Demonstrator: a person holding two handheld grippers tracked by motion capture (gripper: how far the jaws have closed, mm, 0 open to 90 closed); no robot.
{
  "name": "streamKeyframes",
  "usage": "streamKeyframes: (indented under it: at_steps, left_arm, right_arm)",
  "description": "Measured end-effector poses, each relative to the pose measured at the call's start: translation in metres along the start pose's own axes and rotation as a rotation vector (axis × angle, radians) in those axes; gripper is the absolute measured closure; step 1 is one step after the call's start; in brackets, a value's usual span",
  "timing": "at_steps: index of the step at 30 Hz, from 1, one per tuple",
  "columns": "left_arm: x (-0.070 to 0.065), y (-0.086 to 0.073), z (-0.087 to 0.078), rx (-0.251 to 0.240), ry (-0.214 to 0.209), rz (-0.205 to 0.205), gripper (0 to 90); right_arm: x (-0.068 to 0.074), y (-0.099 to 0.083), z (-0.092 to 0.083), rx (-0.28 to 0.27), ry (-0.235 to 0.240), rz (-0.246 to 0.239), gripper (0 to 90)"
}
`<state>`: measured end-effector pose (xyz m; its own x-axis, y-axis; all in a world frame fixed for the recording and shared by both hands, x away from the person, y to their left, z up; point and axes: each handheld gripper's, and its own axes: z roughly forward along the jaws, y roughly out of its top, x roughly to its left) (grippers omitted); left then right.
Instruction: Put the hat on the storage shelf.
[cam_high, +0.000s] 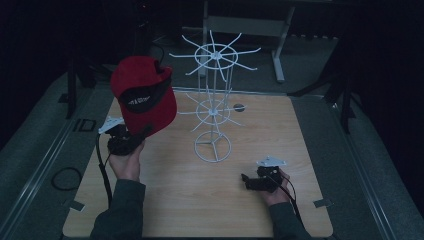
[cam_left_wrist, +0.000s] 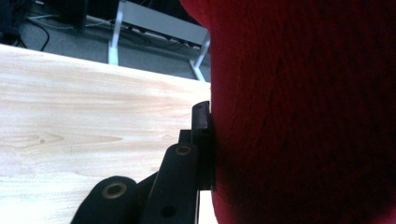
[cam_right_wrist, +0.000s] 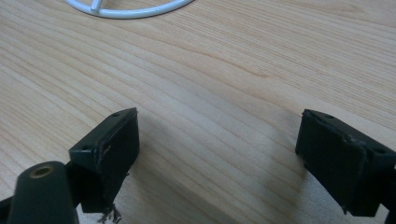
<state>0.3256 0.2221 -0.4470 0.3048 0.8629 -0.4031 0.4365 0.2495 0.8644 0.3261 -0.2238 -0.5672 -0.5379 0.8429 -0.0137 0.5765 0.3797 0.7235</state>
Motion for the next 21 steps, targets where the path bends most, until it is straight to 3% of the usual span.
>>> streamKeyframes:
  at_steps: [21]
  left_arm:
    - [-0.018, 0.022, -0.012, -0.036, -0.039, 0.023, 84.2]
  right_arm:
    - [0.0, 0.0, 0.0, 0.003, 0.0, 0.001, 13.3]
